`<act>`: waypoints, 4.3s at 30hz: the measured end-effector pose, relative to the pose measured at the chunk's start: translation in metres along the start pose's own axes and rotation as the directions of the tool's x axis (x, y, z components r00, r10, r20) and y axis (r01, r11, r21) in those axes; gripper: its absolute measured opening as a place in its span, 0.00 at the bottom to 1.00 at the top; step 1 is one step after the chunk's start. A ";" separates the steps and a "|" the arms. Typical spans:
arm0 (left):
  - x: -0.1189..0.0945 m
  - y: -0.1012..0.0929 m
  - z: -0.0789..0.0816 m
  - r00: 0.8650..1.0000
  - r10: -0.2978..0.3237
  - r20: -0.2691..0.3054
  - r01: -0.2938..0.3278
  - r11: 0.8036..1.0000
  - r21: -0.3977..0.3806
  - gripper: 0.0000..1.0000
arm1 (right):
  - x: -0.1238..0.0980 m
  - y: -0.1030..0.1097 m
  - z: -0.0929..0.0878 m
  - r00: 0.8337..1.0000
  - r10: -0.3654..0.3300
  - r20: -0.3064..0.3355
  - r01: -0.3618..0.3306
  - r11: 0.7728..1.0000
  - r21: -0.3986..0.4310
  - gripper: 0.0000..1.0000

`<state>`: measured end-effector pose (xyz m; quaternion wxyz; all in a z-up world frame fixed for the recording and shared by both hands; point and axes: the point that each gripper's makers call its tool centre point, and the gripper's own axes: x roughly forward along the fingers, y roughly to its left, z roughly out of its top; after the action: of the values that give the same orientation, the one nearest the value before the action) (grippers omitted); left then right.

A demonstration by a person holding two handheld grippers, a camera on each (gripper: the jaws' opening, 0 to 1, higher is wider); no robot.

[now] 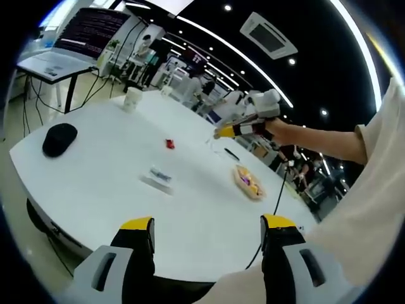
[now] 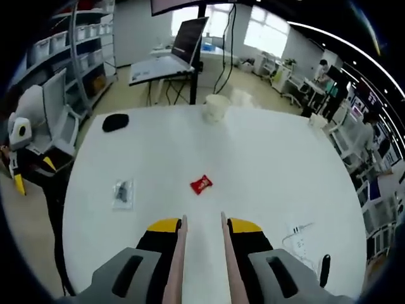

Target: Place the target food into the container with the food tongs after gripping and lifting it, then release it inside without dropping or visibly crushing the food.

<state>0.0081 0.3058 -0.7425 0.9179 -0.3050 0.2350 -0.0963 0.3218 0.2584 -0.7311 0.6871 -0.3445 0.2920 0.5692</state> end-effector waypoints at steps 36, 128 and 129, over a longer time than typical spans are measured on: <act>0.009 0.014 -0.003 0.999 0.036 -0.011 -0.037 0.998 -0.059 0.69 | 0.055 0.004 0.022 0.993 0.095 -0.066 -0.102 0.989 -0.111 0.28; 0.016 0.053 -0.015 0.995 0.074 -0.073 -0.085 0.984 -0.159 0.69 | 0.152 0.003 0.013 0.958 0.179 -0.225 -0.235 0.937 -0.257 0.26; 0.016 0.053 -0.016 0.995 0.074 -0.074 -0.085 0.983 -0.160 0.69 | 0.152 0.003 0.012 0.958 0.178 -0.226 -0.235 0.938 -0.255 0.26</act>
<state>0.0160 0.3351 -0.7918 0.8845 -0.3662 0.2848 -0.0503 0.3470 0.3566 -0.8448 0.5351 -0.4604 0.3107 0.6365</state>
